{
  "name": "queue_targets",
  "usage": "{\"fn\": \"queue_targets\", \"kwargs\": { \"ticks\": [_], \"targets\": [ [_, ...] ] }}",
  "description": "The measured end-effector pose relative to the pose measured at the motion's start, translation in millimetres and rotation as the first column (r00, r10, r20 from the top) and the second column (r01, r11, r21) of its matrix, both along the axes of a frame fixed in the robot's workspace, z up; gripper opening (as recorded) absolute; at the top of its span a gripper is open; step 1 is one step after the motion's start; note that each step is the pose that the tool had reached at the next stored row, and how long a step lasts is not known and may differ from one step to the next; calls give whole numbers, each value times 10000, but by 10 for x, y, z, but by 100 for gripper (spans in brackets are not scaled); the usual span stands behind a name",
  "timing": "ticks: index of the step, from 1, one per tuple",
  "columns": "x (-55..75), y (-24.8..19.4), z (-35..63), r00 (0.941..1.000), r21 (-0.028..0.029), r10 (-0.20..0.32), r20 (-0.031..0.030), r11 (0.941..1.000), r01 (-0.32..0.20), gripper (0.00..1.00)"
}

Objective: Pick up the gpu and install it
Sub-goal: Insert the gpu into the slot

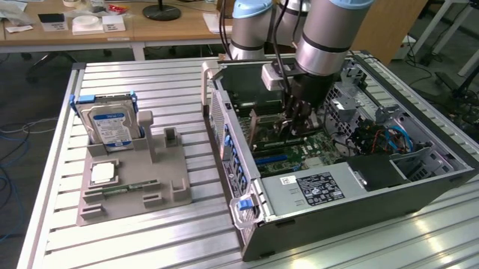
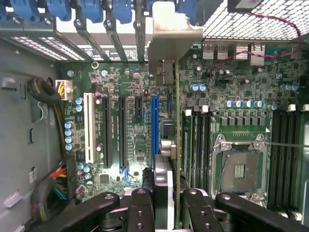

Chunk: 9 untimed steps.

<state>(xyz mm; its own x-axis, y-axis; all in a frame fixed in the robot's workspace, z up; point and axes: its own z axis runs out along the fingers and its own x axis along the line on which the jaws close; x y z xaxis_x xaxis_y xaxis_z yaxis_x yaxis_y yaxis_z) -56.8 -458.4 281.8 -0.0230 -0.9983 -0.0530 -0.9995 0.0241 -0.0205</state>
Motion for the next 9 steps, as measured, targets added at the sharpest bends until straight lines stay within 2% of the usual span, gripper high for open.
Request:
{"fn": "queue_targets", "kwargs": {
  "ticks": [9],
  "targets": [
    [-43,-7,-103,10000,-6,1,-4,10000,-1,28]
  ]
}}
